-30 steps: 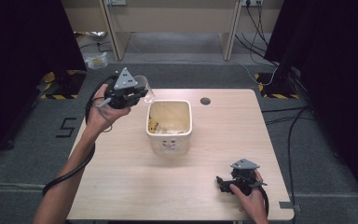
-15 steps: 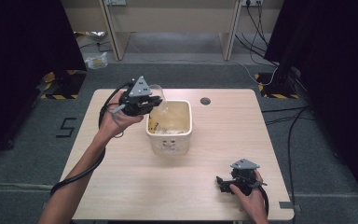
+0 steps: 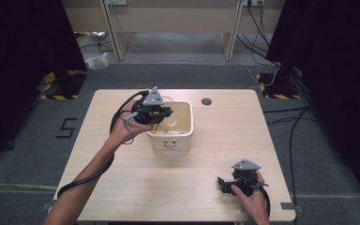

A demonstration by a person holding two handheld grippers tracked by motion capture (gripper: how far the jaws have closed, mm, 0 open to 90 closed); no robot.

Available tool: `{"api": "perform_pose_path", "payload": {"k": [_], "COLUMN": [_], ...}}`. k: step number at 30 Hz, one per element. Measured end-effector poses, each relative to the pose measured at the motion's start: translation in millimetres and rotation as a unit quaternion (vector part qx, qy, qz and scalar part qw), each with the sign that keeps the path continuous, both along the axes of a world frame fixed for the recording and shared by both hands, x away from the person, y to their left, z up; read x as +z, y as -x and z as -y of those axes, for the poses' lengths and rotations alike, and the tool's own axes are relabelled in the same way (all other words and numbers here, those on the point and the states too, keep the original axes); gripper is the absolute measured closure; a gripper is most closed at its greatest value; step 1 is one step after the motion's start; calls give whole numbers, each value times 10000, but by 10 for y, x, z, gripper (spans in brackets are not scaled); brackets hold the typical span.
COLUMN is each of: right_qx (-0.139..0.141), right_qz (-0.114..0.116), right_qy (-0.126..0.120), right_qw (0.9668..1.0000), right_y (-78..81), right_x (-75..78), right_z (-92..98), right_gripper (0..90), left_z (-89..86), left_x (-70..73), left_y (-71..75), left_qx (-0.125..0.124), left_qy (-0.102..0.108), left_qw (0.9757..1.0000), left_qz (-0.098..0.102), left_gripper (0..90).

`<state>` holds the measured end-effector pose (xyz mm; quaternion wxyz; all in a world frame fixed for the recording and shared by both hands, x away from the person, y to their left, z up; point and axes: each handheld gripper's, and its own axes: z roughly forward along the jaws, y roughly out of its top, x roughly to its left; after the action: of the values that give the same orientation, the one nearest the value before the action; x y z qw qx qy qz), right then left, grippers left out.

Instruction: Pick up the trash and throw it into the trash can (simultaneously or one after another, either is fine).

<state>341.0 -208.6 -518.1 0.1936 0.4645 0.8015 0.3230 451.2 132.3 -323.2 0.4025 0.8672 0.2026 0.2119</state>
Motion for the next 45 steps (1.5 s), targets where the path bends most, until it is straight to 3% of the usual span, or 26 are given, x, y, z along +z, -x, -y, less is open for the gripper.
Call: {"api": "perform_pose_path", "payload": {"k": [9,12,18,30,40,42,45], "right_qx": [0,3,7,8,8,7,7], "right_qz": [4,5,6,5,7,5,5], "right_qy": [2,10,10,9,9,10,9], "right_qw": [10000,10000,10000,10000,10000,10000,10000], "right_y": [0,-1,-1,-1,-1,-1,-1], "right_x": [-1,-1,-1,-1,-1,-1,-1], "right_z": [0,1,1,1,1,1,1], "right_gripper": [3,3,3,3,3,3,3], "left_z": [36,32,-14,-291,-546,-626,-693], "left_x": [-132,-141,-98,-32,-62,-66,-71], "left_y": [-40,-52,-54,-72,-85,-79,-68], "left_qx": [-55,-66,109,574,808,902,965], "left_qy": [67,171,447,939,1182,1265,1265], "left_qw": [9994,9986,9976,9917,9878,9860,9855], "left_qz": [-344,-501,-523,-658,-616,-609,-592], "left_gripper": [758,665,472,298,235,225,206]}}
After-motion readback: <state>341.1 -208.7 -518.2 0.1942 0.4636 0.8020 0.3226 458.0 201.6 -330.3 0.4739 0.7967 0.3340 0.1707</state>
